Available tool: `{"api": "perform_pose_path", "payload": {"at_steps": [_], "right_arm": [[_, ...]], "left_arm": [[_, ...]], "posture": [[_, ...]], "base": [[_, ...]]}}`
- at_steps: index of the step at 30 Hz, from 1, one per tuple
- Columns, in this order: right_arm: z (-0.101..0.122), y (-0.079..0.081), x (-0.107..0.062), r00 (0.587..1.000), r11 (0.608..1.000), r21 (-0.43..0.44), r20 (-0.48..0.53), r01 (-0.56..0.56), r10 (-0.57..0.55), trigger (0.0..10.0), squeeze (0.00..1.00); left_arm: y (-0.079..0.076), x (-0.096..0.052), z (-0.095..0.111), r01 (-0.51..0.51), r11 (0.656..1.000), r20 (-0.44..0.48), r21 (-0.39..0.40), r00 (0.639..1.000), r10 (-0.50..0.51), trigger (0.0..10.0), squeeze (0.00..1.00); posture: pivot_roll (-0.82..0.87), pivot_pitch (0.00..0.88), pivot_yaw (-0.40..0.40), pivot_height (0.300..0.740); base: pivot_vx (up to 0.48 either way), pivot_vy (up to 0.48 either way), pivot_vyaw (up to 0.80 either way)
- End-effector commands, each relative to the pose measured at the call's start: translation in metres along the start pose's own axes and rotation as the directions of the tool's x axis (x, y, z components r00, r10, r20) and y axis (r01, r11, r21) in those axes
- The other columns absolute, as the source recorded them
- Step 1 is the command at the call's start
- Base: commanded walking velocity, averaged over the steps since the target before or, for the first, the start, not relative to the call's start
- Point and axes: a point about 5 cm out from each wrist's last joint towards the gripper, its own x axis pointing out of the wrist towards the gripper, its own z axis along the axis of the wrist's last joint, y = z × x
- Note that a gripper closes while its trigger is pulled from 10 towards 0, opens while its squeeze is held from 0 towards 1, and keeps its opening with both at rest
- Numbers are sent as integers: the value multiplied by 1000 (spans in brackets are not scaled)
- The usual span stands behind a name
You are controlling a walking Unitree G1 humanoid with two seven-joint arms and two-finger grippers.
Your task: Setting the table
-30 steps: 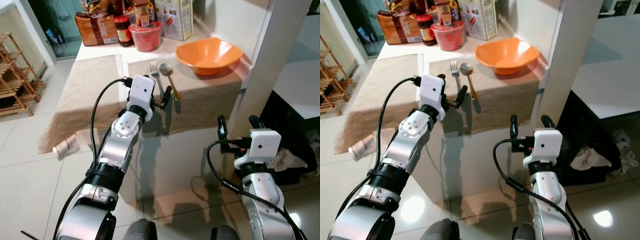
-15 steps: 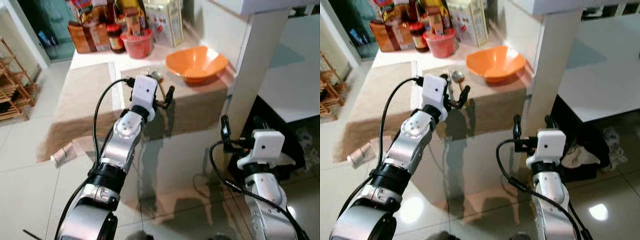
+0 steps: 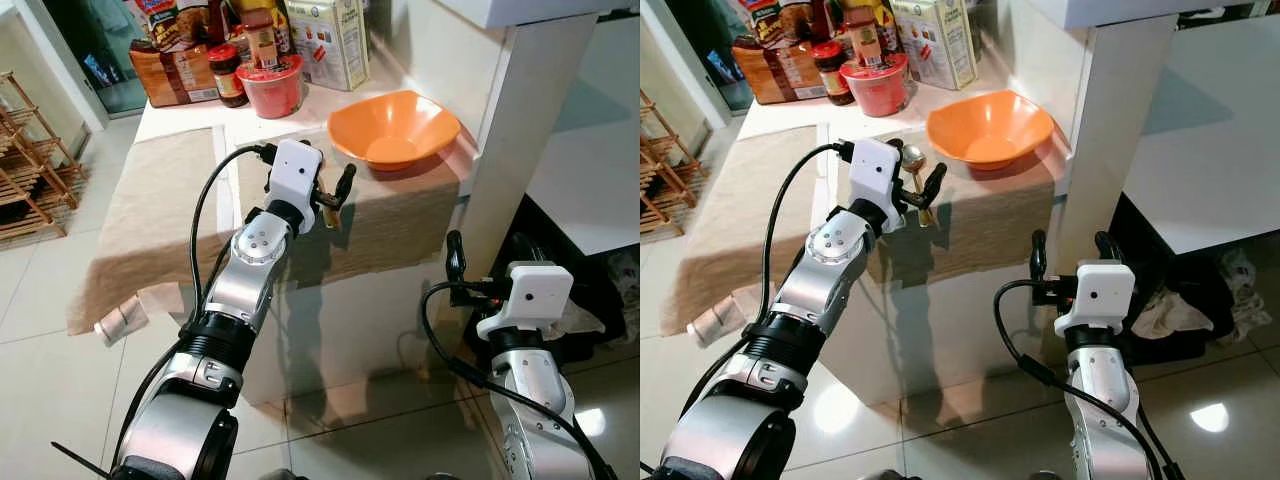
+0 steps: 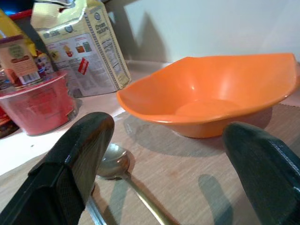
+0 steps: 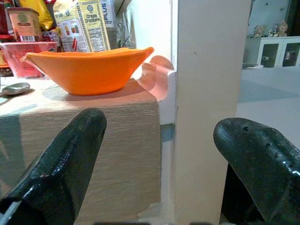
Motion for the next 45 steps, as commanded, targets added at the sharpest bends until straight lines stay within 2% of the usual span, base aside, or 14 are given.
{"api": "perform_pose_path", "payload": {"at_steps": [1, 5, 10, 17, 22, 28, 30, 31, 34, 35, 36, 38, 42, 45], "right_arm": [[1, 3, -2, 1000, 1000, 9, 11, -7, 7, 10000, 0], [-1, 4, -3, 1000, 999, 46, 0, -4, 4, 10000, 0], [-2, 5, -1, 1000, 1000, 23, 4, 3, -3, 10000, 0], [-4, 7, -2, 1000, 1000, 13, -2, -3, 3, 10000, 0], [-4, 6, -1, 1000, 1000, 10, -3, -1, 1, 10000, 0], [-3, 5, -2, 1000, 1000, 5, 2, 4, -4, 10000, 0], [-3, 6, -2, 1000, 1000, 5, 3, 3, -3, 10000, 0], [-3, 6, -2, 1000, 1000, 5, 3, 3, -3, 10000, 0], [-3, 6, -2, 1000, 1000, 6, 4, 4, -4, 10000, 0], [-3, 6, -2, 1000, 1000, 6, 4, 4, -4, 10000, 0], [-3, 7, -3, 1000, 1000, 7, 5, 4, -4, 10000, 0], [-3, 8, -3, 1000, 1000, 9, 5, 5, -6, 10000, 0], [-3, 9, -5, 1000, 1000, 10, 2, 7, -7, 10000, 0], [-4, 8, -9, 1000, 1000, 10, -5, 13, -12, 10000, 0]], "left_arm": [[4, 1, -1, 11, 1000, -7, 18, 1000, -10, 10000, 0], [2, 1, 2, 28, 999, 9, 29, 1000, -28, 10000, 0], [4, 1, 5, 22, 999, 19, 34, 1000, -23, 10000, 0], [12, 6, 13, -40, 999, 37, 28, 999, 39, 10000, 0], [13, 10, 19, -44, 999, 35, 16, 998, 43, 10000, 0], [18, 25, 34, -56, 997, -25, -46, 998, 55, 10000, 0], [20, 34, 43, -32, 991, -84, -130, 996, 21, 10000, 0], [20, 34, 43, -32, 991, -84, -130, 996, 21, 10000, 0], [19, 40, 47, -11, 974, -138, -227, 990, -21, 10000, 0], [19, 40, 47, -11, 974, -138, -227, 990, -21, 10000, 0], [18, 42, 47, -11, 966, -162, -258, 986, -32, 10000, 0], [11, 44, 36, -19, 935, -289, -354, 953, -90, 10000, 0], [9, 44, 30, -30, 930, -342, -365, 934, -104, 10000, 0], [12, 45, 28, -63, 936, -368, -345, 927, -73, 10000, 0]], "posture": [[-52, 0, 156, 740], [-46, 0, 157, 740], [-43, 0, 160, 735], [-43, 0, 161, 735], [-47, 0, 165, 735], [-49, 0, 169, 735], [-48, 0, 173, 735], [-48, 0, 173, 735], [-47, 0, 177, 735], [-47, 0, 177, 735], [-48, 0, 181, 735], [-52, 0, 188, 735], [-57, 0, 194, 735], [-63, 0, 199, 735]], "base": [[304, 371, 0], [341, 270, -234], [419, 0, -393], [0, 0, 0], [0, 0, 0], [0, 0, 0], [0, 0, 0], [0, 0, 0], [0, 0, 0], [0, 0, 0], [0, 0, 0], [0, 0, 0], [0, 0, 0], [0, 0, 0]]}}
